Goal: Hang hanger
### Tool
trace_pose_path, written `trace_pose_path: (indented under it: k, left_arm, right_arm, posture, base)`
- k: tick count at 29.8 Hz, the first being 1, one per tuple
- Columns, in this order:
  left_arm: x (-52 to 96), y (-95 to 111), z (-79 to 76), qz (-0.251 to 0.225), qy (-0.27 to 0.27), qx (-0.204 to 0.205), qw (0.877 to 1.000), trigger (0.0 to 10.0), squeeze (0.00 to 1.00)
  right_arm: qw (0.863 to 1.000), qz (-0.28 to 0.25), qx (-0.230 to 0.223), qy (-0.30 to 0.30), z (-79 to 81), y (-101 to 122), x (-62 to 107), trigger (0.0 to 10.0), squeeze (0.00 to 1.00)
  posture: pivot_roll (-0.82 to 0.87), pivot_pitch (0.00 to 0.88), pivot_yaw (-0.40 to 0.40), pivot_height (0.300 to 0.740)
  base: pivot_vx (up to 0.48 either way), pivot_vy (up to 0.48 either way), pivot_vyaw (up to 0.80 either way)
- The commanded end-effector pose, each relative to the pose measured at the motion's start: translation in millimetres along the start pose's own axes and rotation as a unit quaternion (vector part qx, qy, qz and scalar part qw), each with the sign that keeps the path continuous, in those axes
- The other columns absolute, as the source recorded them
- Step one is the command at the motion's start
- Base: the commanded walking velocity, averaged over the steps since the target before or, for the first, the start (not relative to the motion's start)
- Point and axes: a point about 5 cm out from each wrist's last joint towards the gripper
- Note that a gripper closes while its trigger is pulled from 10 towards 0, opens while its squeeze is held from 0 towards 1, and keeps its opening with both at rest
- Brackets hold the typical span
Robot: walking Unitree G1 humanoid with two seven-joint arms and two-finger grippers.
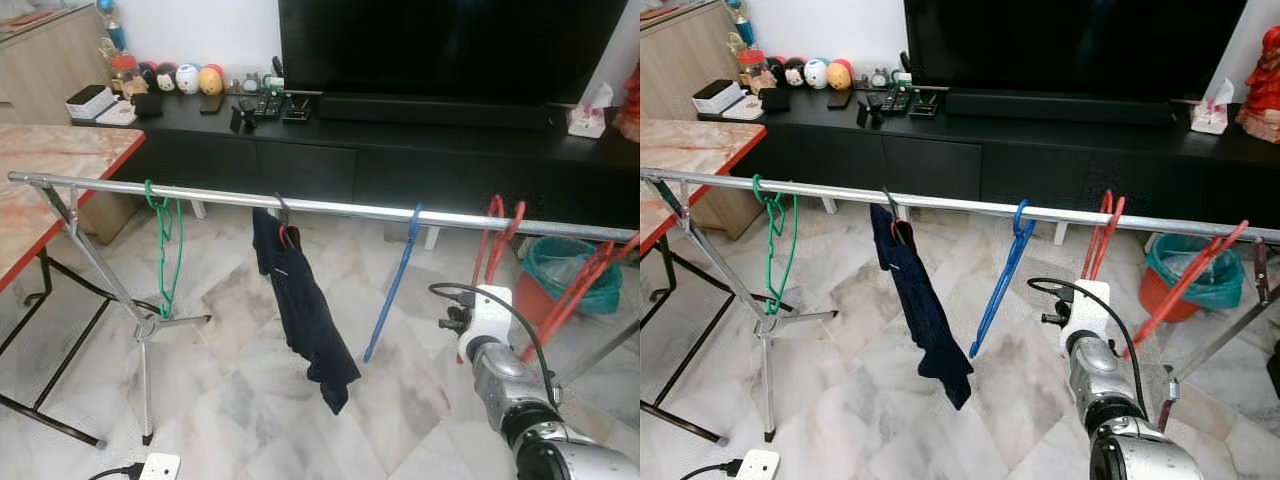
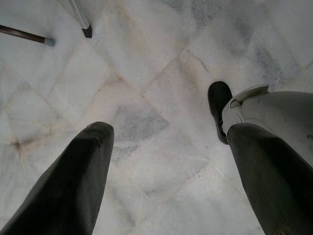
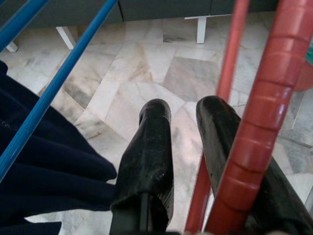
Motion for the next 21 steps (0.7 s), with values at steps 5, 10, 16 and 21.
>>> trace_pose_path:
  k: [5,10,16,21]
  left_arm:
    - [0.2,-1.2,0.8,0.005,0.000,-0.004,1.000,10.0,0.00]
    - [0.4,-2.0,1.1,0.006,-0.001,-0.003,1.000,10.0,0.00]
    - [0.9,-4.0,2.0,0.007,0.001,-0.003,1.000,10.0,0.00]
    - [1.2,-5.2,2.3,0.008,0.002,-0.003,1.000,10.0,0.00]
  right_arm:
    - [1.000,0.004,0.007,0.001,0.6,-5.8,2.0,10.0,1.00]
    - [1.000,0.009,0.003,0.005,0.8,-11.3,3.5,10.0,1.00]
    - [1.000,0.007,0.003,0.010,0.8,-8.4,2.7,10.0,1.00]
    - [1.000,-0.004,0.003,0.011,-0.5,-4.2,2.0,10.0,1.00]
  posture:
    - [0.00,0.000,0.043,0.740]
    - [0.00,0.000,0.043,0.740]
    - [0.00,0.000,0.043,0.740]
    - [0.00,0.000,0.042,0.740]
  base:
    - [0.000,0.000,0.00]
    - [0.000,0.000,0.00]
    - [0.000,0.000,0.00]
    - [0.000,0.000,0.00]
Point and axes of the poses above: a point about 5 cm out from each wrist's last joint towards the gripper, its own x axis pointing back from the gripper into the wrist, its own y axis along the axis of the wrist's last joint, z = x × y, and after that the axes turned 7 degrees about x, right-handed
